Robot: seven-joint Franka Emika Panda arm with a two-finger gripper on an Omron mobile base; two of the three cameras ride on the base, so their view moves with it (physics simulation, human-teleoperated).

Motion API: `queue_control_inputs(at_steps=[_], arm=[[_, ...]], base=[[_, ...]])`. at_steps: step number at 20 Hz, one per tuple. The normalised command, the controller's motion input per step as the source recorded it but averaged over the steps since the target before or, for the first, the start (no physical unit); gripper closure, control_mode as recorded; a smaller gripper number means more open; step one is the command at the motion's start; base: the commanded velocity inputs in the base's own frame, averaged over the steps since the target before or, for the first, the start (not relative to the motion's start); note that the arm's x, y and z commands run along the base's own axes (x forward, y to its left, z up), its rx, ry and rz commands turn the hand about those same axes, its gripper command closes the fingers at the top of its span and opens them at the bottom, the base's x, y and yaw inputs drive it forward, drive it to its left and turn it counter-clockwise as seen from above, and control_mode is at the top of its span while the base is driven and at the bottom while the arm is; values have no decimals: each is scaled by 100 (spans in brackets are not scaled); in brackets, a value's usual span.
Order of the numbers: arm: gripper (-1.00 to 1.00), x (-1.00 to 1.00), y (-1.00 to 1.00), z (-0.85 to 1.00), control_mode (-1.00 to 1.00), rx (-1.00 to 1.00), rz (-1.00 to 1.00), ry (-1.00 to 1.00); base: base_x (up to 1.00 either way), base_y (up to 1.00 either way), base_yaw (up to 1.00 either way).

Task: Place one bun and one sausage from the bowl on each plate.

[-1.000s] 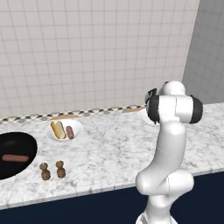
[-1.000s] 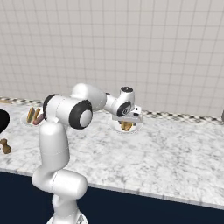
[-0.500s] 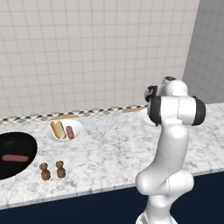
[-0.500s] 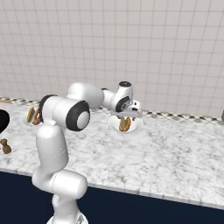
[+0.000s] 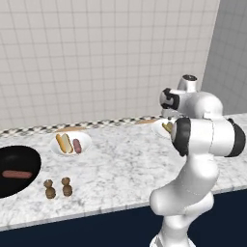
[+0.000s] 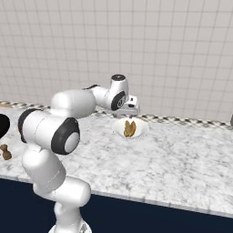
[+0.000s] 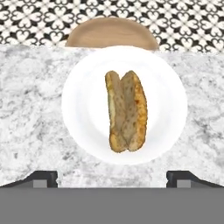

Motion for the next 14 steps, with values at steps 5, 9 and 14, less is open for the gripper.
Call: queue_control_inputs(at_steps=[5, 9, 14], arm=[[-100, -100, 72, 50, -100, -3, 5, -3], [-100, -92, 89, 50, -100, -6, -4, 0], [-100, -98, 54, 48, -100, 0, -23, 0]], base=[[0, 0, 0], [0, 0, 0], [0, 0, 0]])
